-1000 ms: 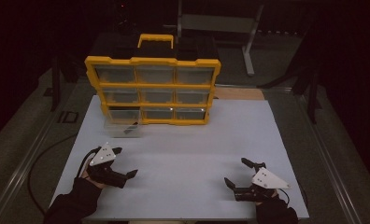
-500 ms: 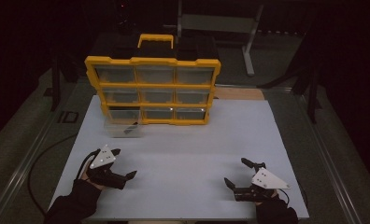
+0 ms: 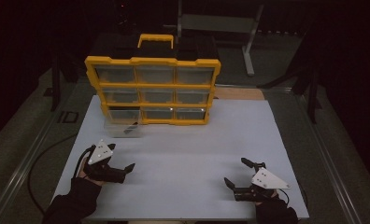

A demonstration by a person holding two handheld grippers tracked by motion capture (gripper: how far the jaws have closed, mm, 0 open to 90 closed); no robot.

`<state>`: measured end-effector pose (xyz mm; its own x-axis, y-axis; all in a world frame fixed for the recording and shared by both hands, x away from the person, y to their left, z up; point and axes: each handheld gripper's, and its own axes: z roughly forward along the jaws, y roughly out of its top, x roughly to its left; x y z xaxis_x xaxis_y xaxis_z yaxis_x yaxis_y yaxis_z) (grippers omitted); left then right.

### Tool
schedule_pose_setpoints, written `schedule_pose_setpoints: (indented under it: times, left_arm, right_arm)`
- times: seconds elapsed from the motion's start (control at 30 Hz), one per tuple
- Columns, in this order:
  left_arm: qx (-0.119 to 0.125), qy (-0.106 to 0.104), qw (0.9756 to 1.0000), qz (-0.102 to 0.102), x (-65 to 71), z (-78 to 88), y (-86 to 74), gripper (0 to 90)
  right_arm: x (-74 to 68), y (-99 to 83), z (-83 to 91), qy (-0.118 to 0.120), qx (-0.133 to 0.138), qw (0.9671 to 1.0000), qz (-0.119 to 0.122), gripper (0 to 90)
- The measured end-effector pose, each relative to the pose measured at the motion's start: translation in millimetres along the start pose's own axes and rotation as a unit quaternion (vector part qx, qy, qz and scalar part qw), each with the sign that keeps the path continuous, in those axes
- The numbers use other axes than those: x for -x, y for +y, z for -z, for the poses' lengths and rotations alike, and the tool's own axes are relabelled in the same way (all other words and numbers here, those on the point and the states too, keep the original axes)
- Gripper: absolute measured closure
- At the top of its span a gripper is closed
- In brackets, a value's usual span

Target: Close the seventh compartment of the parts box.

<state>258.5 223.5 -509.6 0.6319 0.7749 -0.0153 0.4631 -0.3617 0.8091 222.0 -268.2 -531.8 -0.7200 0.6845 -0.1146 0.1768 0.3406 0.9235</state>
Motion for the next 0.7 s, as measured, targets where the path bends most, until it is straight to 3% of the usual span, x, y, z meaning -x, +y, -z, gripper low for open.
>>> schedule_pose_setpoints:
  times: [0.07,0.27,0.47,0.6,0.7]
  left_arm:
    - [-0.001,0.023,0.9997,0.006,0.2,0.3,0.9,0.0]
    - [-0.003,0.047,0.9987,0.021,0.8,-1.0,0.5,0.0]
    - [-0.023,0.089,0.9949,0.042,2.9,-5.3,1.7,0.0]
    - [-0.035,0.098,0.9936,0.045,2.7,-11.1,-1.4,0.0]
    - [-0.033,0.093,0.9938,0.052,2.0,-15.3,-4.5,0.0]
  right_arm:
    - [0.2,-0.1,0.0,0.000,0.000,1.0000,-0.001,8.0]
    - [0.3,-0.1,0.3,0.001,0.001,1.0000,-0.005,8.0]
    - [0.4,-0.3,-0.4,0.001,0.001,1.0000,-0.004,8.0]
    - [0.4,-0.6,-0.8,0.002,0.000,1.0000,-0.003,8.0]
    - [0.6,-0.7,-0.3,0.002,0.001,1.0000,-0.003,8.0]
